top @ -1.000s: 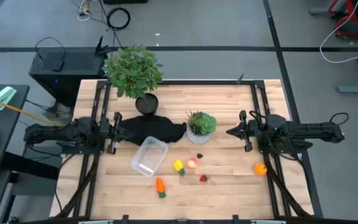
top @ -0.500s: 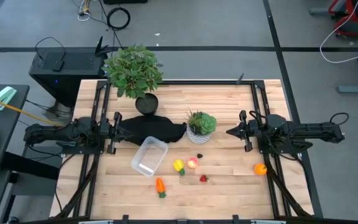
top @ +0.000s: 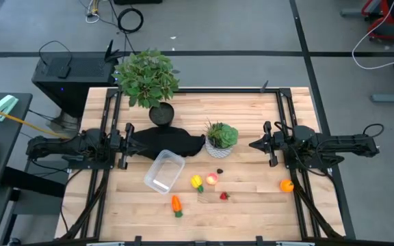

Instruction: Pick and placing Produce into tupperware

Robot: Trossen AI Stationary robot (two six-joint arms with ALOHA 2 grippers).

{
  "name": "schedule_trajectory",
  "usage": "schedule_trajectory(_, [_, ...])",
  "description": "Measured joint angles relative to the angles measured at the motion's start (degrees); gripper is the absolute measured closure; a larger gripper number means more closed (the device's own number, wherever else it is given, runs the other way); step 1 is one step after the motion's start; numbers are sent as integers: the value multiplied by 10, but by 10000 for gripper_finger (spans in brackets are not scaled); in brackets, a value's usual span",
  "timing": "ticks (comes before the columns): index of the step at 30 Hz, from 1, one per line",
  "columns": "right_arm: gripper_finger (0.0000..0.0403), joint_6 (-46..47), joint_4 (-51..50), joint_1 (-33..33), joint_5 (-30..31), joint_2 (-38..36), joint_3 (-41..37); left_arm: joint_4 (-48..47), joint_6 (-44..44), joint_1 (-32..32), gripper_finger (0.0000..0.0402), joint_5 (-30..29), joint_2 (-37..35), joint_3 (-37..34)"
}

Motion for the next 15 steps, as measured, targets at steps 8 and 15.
schedule_trajectory(8, [385,0,0,0,0,0,0,0,0,0,366,0,0,0])
schedule_trajectory(15, [385,0,0,0,0,0,0,0,0,0,375,0,0,0])
